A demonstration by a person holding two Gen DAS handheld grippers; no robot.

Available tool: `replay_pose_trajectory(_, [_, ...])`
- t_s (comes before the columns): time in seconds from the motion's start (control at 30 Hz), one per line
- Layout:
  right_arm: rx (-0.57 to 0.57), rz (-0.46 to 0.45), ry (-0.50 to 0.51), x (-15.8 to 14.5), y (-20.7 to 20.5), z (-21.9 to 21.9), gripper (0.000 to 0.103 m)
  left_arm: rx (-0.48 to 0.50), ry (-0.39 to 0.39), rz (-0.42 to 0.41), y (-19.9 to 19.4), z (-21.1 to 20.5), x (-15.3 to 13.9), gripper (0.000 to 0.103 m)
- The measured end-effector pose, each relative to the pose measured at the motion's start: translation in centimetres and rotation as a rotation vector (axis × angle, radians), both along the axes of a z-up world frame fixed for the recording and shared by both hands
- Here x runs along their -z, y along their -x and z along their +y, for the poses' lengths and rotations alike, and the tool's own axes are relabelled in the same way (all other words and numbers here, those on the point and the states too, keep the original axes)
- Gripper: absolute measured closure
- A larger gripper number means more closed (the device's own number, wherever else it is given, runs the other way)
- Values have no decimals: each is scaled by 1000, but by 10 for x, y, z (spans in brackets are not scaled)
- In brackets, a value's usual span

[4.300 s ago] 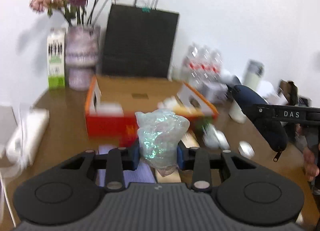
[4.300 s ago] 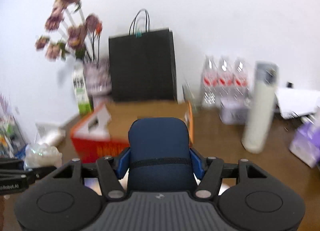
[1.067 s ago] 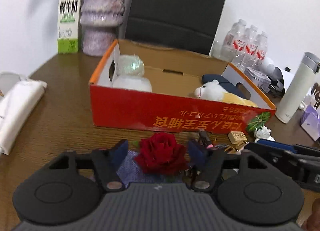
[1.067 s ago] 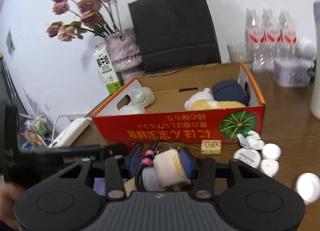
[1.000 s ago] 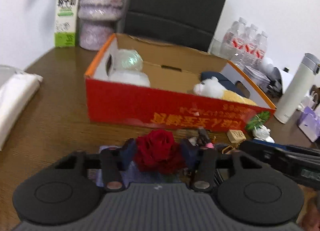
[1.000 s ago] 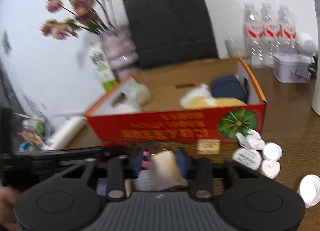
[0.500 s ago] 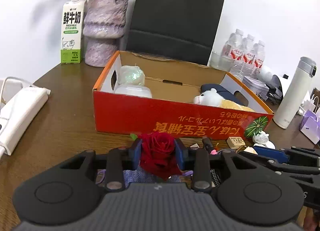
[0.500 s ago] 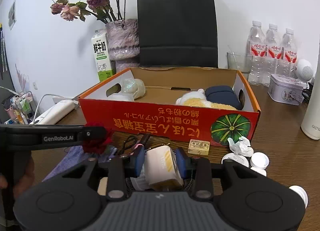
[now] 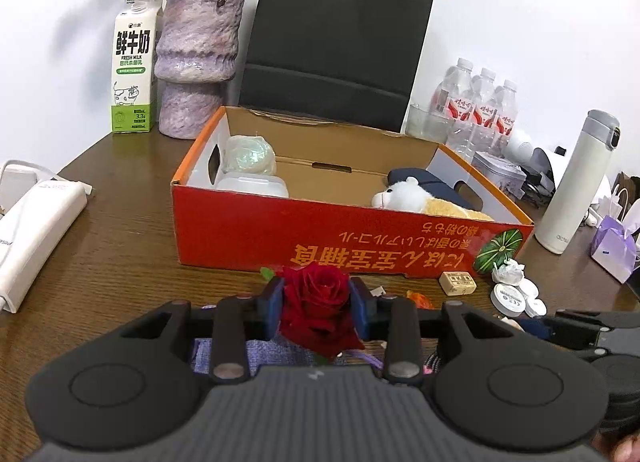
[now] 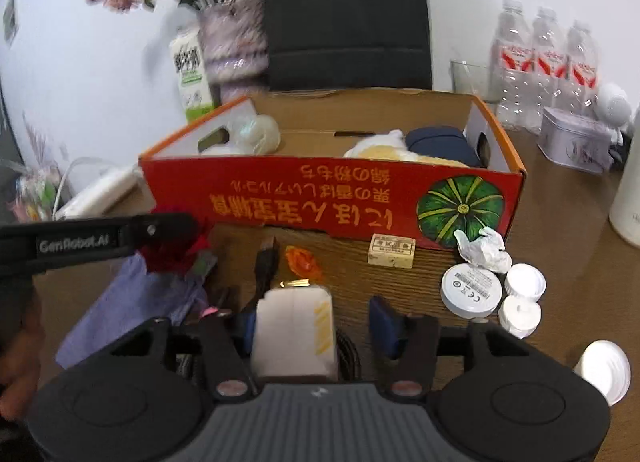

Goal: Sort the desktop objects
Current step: 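Grasp the red rose with the left tool while the right tool grasps the white charger, then lower the rose into the box with the left tool while the right tool drops the charger there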

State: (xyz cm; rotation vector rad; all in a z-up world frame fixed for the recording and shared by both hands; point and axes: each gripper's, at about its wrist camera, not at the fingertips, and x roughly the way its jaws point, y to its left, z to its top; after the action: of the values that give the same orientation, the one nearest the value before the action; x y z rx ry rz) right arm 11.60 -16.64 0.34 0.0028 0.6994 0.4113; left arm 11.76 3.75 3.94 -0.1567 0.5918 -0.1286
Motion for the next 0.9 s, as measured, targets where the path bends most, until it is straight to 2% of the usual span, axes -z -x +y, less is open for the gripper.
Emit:
replay_pose_trajectory(0.03, [-29, -13, 6, -1, 2, 2, 72, 0, 4, -2, 0, 0, 0, 67])
replay_pose_trajectory(0.17, [-18, -105, 122, -5, 15, 18, 72, -5, 2, -2, 0, 1, 0, 67])
replay_pose_trajectory(0.27, [-10, -124, 30, -14, 18, 9, 72, -5, 2, -3, 0, 1, 0, 67])
replay_pose_trajectory(0.4, [4, -82, -291, -24, 15, -25, 72, 10, 15, -14, 2, 1, -2, 69])
replay_pose_trajectory(0.43, [22, -77, -317, -24, 14, -29, 72, 14, 23, -28, 3, 1, -3, 69])
replay_pose_trajectory(0.53, [94, -79, -296, -23, 12, -34, 72, 17, 31, -65, 8, 1, -7, 70])
replay_pose_trajectory(0.6, [120, -67, -321, -20, 9, -40, 72, 17, 36, -70, 8, 2, -8, 70])
replay_pose_trajectory(0.83, [137, -29, -398, -10, -2, -51, 72, 0, 63, -64, 8, 7, -15, 70])
replay_pose_trajectory(0.9, [141, -6, -412, -9, -3, -53, 72, 10, 81, -84, 11, 8, -17, 70])
